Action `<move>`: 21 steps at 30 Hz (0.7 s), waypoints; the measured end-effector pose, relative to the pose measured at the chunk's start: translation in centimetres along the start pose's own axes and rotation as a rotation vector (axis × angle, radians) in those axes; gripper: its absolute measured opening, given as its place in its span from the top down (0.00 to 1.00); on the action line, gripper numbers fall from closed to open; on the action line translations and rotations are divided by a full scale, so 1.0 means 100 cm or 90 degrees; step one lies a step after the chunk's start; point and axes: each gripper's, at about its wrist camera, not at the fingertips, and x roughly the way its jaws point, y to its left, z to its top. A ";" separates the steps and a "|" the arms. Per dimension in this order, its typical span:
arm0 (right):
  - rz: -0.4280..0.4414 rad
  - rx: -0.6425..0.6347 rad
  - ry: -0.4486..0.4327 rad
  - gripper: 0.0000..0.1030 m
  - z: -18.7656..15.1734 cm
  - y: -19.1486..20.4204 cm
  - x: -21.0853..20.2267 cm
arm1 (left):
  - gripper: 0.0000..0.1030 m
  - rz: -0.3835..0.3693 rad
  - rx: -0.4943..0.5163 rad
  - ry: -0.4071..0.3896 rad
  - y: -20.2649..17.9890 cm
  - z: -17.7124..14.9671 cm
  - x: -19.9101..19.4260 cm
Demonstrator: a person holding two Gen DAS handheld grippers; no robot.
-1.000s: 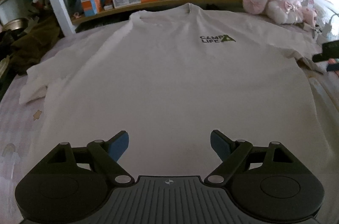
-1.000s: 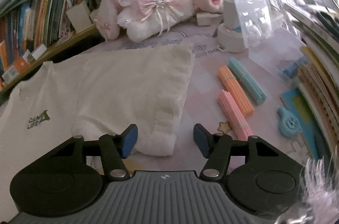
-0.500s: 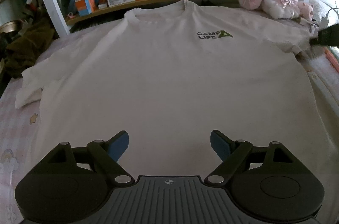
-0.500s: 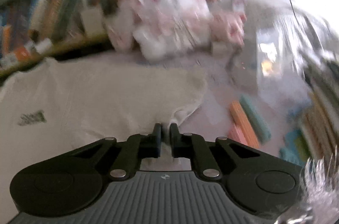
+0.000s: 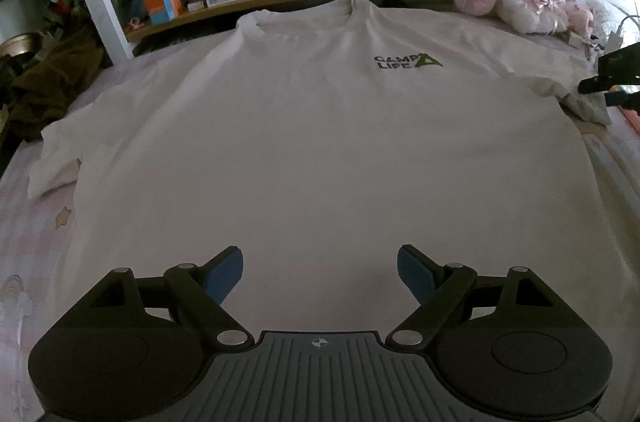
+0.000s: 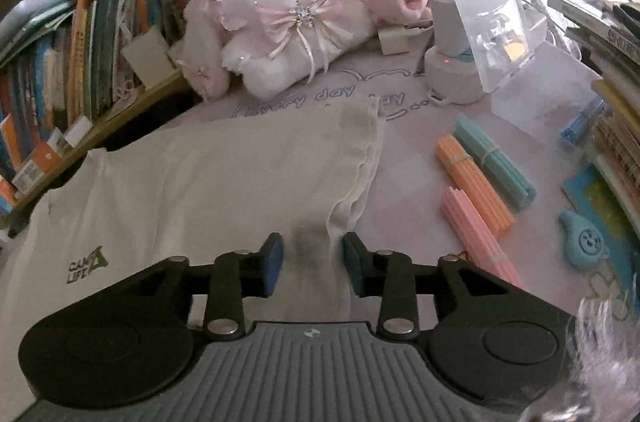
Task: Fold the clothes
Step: 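Grasp the sleeve edge with the right gripper and lift it, then lay the lifted sleeve side over the shirt body and open the right gripper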
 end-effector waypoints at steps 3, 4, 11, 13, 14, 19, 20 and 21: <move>-0.011 -0.030 0.012 0.92 0.003 0.004 0.003 | 0.16 0.000 -0.004 -0.004 0.004 -0.002 -0.001; -0.015 -0.027 0.014 0.92 0.005 0.003 0.004 | 0.16 0.001 -0.006 -0.005 0.005 -0.003 -0.002; -0.035 -0.088 -0.045 0.93 0.032 0.034 -0.005 | 0.16 0.012 -0.044 -0.017 0.027 -0.011 -0.007; -0.027 -0.134 -0.066 0.93 0.038 0.057 -0.009 | 0.16 0.015 -0.056 -0.020 0.034 -0.014 -0.009; -0.018 -0.159 -0.075 0.93 0.039 0.071 -0.010 | 0.16 0.016 -0.062 -0.022 0.038 -0.015 -0.009; 0.125 -0.351 -0.056 0.91 0.015 0.157 -0.011 | 0.16 0.019 -0.084 -0.026 0.055 -0.019 -0.011; 0.158 -0.385 -0.019 0.88 0.005 0.170 -0.005 | 0.16 0.019 -0.089 -0.025 0.058 -0.020 -0.011; 0.189 -0.417 0.021 0.74 -0.006 0.181 0.001 | 0.16 0.019 -0.093 -0.025 0.061 -0.021 -0.011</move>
